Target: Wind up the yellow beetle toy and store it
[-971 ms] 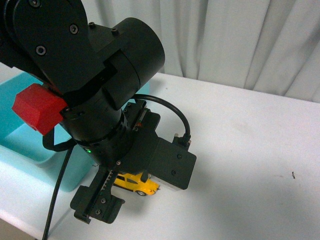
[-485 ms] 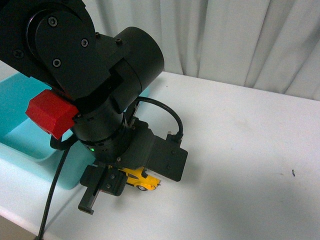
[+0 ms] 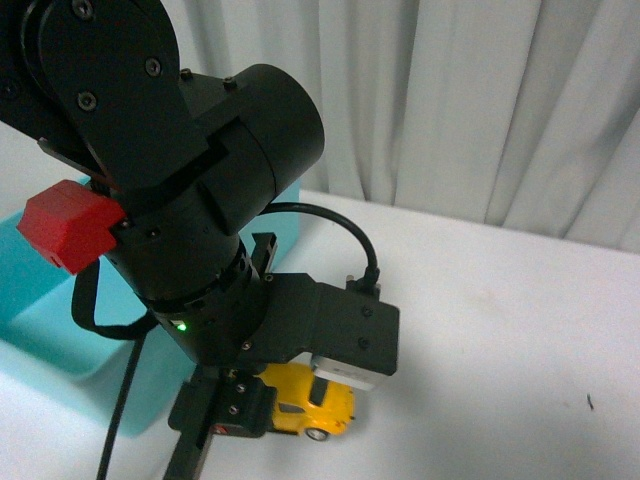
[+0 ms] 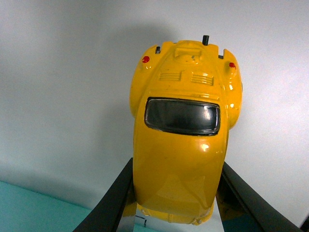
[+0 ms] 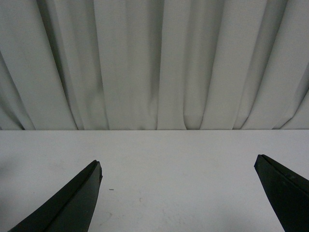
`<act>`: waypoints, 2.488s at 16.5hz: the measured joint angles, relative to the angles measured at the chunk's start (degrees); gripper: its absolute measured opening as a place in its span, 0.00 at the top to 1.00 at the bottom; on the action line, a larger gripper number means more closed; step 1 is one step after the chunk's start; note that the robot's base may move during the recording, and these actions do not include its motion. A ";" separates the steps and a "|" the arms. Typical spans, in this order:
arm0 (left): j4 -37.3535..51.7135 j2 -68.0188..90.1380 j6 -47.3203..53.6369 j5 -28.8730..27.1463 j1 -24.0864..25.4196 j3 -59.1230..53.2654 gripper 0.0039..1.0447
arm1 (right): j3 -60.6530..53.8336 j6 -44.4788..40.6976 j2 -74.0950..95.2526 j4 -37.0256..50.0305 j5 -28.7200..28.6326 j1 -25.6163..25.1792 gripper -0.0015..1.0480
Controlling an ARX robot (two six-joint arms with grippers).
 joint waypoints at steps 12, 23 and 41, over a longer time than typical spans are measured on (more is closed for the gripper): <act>6.73 -2.64 -29.33 0.07 30.99 15.06 0.62 | 0.00 0.00 -0.02 0.00 0.00 0.00 0.06; 15.10 7.65 -32.17 -10.08 31.58 10.67 0.62 | 0.00 0.00 0.00 0.00 0.00 0.00 0.06; 14.34 7.21 -35.30 -3.61 31.30 10.64 0.06 | 0.00 0.02 0.00 0.00 0.00 0.00 0.06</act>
